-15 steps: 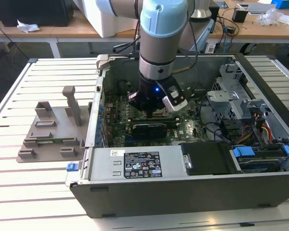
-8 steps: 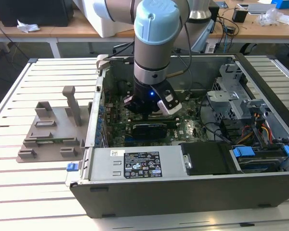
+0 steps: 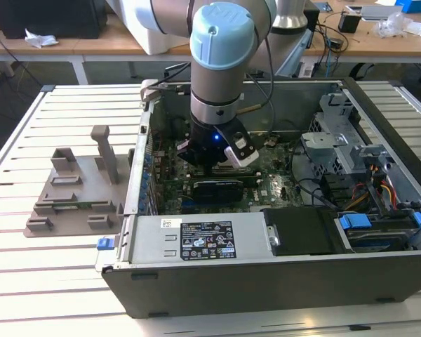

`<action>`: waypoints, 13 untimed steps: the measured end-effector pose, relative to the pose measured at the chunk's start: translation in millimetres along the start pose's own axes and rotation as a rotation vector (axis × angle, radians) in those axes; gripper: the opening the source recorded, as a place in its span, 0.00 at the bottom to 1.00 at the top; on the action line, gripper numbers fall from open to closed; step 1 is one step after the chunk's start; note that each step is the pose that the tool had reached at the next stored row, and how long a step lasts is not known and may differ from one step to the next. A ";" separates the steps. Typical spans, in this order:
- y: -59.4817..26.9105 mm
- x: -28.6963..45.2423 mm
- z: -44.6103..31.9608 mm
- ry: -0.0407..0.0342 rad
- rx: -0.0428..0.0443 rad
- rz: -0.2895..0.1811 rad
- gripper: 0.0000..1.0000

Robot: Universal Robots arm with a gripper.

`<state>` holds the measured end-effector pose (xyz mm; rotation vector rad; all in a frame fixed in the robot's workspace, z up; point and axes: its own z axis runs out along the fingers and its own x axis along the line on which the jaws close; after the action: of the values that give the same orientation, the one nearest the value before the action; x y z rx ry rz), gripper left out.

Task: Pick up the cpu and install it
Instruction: 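Install the second cpu locking lever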

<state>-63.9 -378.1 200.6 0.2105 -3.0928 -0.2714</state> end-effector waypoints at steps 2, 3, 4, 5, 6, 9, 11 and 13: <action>2.2 -0.3 2.0 0.0005 -0.0028 -0.003 0.11; 2.3 -0.3 2.1 0.0004 -0.0029 -0.003 0.11; 2.4 -0.1 2.0 -0.0008 -0.0031 -0.003 0.11; 2.8 -0.1 0.8 -0.0024 -0.0039 -0.003 0.11; 4.0 -0.1 -6.1 -0.0033 -0.0036 -0.004 0.11; 7.3 -0.5 -14.4 -0.0034 -0.0032 -0.004 0.11; 12.6 -4.6 -13.8 0.0010 0.0002 -0.003 0.11; 17.9 -11.3 -12.3 0.0103 0.0017 -0.001 0.11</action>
<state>-54.6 -361.2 215.6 0.2132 -3.0829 -0.2669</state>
